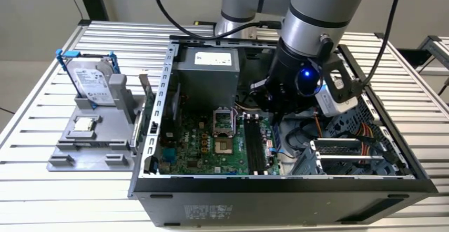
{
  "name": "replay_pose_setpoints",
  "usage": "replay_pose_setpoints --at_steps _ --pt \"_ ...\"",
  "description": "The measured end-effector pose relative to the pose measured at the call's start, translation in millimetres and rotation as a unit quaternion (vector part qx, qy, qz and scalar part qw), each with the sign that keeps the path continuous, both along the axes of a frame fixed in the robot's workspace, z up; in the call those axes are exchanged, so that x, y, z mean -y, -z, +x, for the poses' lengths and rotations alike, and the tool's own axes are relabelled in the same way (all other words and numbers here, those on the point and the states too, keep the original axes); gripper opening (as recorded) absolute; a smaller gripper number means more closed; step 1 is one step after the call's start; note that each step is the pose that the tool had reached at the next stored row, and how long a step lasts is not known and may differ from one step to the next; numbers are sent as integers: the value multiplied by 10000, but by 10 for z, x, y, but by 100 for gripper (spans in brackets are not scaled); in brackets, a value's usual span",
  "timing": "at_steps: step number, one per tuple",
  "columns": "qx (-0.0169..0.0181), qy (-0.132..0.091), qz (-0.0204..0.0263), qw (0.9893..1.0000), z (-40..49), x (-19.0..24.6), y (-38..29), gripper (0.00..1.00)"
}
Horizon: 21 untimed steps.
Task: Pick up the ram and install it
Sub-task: 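Insert the ram into the slot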
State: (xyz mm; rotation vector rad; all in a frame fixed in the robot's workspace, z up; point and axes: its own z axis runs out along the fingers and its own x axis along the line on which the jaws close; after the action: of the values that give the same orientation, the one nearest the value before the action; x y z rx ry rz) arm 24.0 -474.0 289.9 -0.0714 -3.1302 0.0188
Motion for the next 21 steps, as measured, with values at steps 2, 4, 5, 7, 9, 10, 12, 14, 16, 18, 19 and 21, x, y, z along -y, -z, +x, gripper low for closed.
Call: replay_pose_setpoints --at_steps 2,4,5,7,9,10,12,14,16,18,19,21 --pt "0 -14 0 10000 0 0 15 0" --pt "0 -16 0 10000 -1 0 27 0" --pt "0 -16 -1 10000 -1 0 30 0" --pt "-1 -16 -2 10000 -1 0 30 0" --pt "0 -16 0 10000 -1 0 33 0" --pt "0 -17 -1 10000 0 0 34 0" --pt "0 -17 2 10000 0 0 46 0" --pt "0 -17 -1 10000 0 0 61 0" --pt "0 -17 0 10000 0 0 80 0" --pt "0 -16 -1 10000 -1 0 97 0" --pt "0 -16 0 10000 -1 0 105 0" --pt "0 -16 0 10000 -1 0 127 0"
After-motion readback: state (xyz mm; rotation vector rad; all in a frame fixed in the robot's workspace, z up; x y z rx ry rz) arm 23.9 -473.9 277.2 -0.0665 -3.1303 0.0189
